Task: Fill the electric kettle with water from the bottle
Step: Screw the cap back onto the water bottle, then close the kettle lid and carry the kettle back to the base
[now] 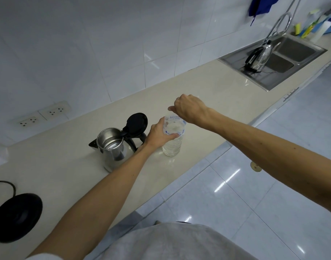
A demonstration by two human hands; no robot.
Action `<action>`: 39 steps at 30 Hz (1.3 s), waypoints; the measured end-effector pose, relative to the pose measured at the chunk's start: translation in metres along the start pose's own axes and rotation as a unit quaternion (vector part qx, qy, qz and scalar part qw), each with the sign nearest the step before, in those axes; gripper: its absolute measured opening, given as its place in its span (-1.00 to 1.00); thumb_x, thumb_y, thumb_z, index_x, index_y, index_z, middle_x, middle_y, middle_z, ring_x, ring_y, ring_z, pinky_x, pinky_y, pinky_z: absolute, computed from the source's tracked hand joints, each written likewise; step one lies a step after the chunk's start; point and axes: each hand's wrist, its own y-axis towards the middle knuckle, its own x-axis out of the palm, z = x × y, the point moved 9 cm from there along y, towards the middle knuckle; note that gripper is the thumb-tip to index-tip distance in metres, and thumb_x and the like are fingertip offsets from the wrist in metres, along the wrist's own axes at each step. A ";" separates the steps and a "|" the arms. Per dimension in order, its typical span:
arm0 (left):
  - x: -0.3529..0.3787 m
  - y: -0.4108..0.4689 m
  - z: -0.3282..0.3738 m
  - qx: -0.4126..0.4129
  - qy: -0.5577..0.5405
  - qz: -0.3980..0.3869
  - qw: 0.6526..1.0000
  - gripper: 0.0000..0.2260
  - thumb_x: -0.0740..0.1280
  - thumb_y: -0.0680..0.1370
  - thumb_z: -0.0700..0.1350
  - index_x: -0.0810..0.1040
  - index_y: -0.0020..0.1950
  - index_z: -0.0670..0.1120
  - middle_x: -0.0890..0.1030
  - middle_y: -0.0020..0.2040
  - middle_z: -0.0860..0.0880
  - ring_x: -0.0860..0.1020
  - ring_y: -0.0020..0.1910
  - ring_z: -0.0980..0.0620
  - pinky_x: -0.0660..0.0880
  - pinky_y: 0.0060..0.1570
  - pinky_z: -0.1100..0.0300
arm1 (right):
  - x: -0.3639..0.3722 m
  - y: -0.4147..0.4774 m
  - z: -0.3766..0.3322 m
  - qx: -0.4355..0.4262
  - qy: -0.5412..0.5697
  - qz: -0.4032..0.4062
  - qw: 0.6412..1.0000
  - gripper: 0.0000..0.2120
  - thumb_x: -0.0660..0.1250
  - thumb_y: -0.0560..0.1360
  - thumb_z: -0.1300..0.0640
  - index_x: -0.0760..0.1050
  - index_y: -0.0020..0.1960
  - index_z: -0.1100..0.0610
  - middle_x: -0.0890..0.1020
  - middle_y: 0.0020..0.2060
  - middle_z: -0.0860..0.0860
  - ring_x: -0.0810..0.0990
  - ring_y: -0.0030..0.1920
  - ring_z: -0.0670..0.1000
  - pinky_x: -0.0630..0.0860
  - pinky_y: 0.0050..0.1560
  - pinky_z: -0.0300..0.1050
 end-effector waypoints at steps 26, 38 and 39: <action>-0.009 -0.118 -0.071 -0.079 -0.137 0.061 0.986 -0.48 0.60 0.50 -0.01 0.51 0.39 -0.03 0.60 0.32 0.04 0.56 0.31 0.07 0.50 0.36 0.11 | 0.014 -0.034 -0.060 0.036 0.244 0.202 0.948 -0.51 0.27 0.63 -0.16 0.52 0.24 0.27 0.59 0.05 0.21 0.58 0.06 0.23 0.57 0.00 0.12; -0.125 -0.186 -0.125 -0.084 -0.094 0.312 0.942 -0.67 0.67 0.40 -0.03 0.56 -0.05 -0.03 0.61 -0.15 0.07 0.57 -0.24 0.13 0.54 -0.19 0.28 | 0.039 0.003 -0.098 0.057 0.367 0.168 0.913 -0.42 0.33 0.63 -0.07 0.33 0.46 0.30 0.41 0.36 0.27 0.46 0.34 0.25 0.39 0.22 -0.13; -0.140 -0.188 -0.129 -0.078 -0.088 0.338 0.934 -0.64 0.68 0.38 -0.01 0.53 -0.04 -0.02 0.61 -0.14 0.06 0.57 -0.22 0.08 0.54 -0.19 0.21 | 0.042 0.008 -0.100 0.061 0.373 0.164 0.911 -0.42 0.33 0.62 -0.06 0.33 0.47 0.30 0.41 0.37 0.28 0.45 0.35 0.26 0.39 0.26 -0.10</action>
